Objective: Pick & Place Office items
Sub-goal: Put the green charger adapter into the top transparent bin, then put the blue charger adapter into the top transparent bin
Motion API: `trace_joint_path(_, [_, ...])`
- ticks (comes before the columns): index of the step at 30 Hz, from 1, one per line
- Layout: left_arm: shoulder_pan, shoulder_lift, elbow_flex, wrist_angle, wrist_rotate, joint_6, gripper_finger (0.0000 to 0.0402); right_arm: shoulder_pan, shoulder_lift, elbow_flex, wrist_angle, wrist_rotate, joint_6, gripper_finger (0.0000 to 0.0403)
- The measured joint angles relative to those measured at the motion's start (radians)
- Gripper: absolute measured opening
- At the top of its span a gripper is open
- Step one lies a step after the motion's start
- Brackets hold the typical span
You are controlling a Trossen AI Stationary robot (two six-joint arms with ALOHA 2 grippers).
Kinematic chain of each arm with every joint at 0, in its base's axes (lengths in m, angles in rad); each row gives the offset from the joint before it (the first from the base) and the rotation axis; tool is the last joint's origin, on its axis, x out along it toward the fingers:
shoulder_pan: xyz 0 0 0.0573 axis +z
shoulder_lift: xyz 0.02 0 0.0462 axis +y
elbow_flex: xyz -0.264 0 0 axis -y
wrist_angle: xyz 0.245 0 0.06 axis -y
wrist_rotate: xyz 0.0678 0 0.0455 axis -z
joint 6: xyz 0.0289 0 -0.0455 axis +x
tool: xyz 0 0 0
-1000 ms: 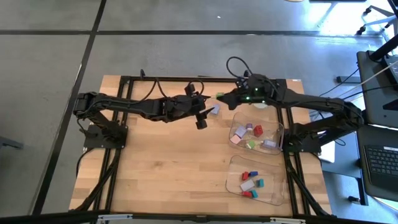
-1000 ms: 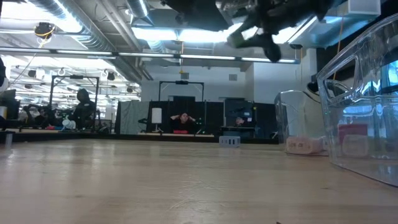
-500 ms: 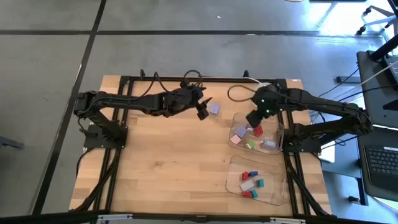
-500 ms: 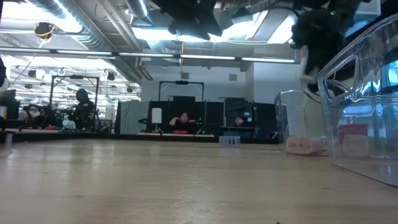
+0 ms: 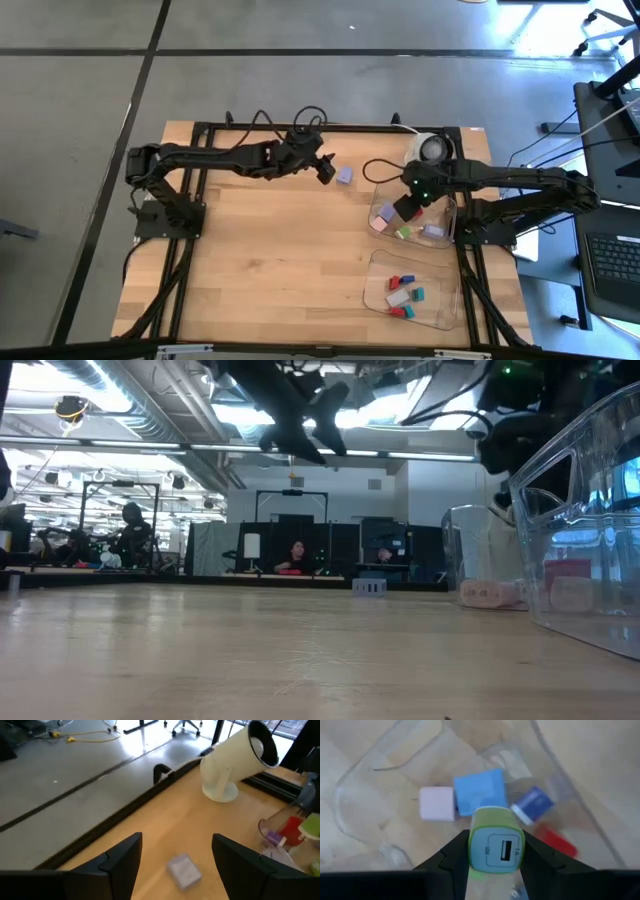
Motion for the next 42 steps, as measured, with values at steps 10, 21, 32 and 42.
trace_joint_path(10, [0.0,0.156,0.0,0.073,0.054,-0.104,0.0238,0.02,0.002,-0.124,0.185,-0.017,0.048,0.0142])
trace_joint_path(21, [0.0,0.269,0.0,0.105,0.072,-0.163,0.0238,0.02,0.002,-0.138,0.23,0.011,0.047,0.0187])
trace_joint_path(32, [0.0,0.281,0.0,0.114,0.062,-0.211,0.024,0.02,0.002,-0.094,0.186,-0.013,-0.02,0.0254])
trace_joint_path(42, [-0.005,0.395,0.0,0.263,0.135,-0.313,0.0296,0.02,0.001,0.196,-0.09,0.114,-0.167,0.0283])
